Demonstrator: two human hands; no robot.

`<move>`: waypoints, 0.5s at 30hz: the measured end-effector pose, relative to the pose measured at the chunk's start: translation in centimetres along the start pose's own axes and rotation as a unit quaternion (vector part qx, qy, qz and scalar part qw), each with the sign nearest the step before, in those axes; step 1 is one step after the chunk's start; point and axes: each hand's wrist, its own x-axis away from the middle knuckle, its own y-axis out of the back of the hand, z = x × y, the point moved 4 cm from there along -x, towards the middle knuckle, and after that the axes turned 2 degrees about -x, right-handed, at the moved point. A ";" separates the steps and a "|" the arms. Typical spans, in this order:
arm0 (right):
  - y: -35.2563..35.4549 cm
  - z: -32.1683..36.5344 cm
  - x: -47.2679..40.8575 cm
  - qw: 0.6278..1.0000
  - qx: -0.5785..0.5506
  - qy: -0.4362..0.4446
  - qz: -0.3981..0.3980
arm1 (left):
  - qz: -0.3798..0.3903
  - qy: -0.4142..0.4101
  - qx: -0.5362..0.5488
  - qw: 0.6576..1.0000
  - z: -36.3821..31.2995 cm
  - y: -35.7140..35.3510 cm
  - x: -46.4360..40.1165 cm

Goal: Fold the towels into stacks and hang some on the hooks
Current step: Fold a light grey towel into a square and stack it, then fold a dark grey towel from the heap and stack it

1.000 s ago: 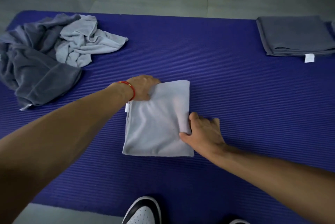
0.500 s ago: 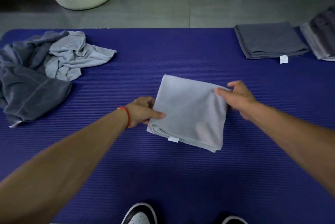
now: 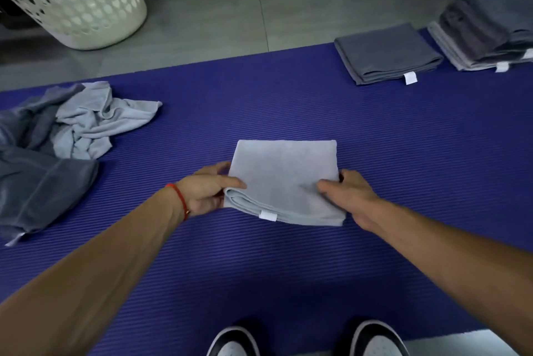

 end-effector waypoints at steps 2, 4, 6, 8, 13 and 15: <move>2.0 0.8 0.6 0.997 -0.076 0.014 -0.012 | 0.023 -0.037 0.004 0.999 -1.1 -1.1 0.9; 4.8 1.8 1.4 0.993 -0.111 0.044 -0.021 | 0.062 -0.072 -0.002 0.995 -2.6 -2.9 1.8; 7.8 2.2 2.1 0.990 -0.126 0.069 -0.009 | 0.089 -0.096 -0.036 0.991 -4.1 -5.4 2.2; 10.4 2.9 2.3 0.986 -0.137 0.094 0.003 | 0.093 -0.118 -0.074 0.986 -5.6 -7.6 1.8; 16.3 5.1 -0.3 0.982 -0.140 0.121 -0.045 | 0.100 -0.186 -0.127 0.969 -10.4 -12.4 -1.3; 18.6 6.2 -2.7 0.980 -0.114 0.137 -0.085 | 0.077 -0.215 -0.150 0.962 -12.5 -14.3 -3.3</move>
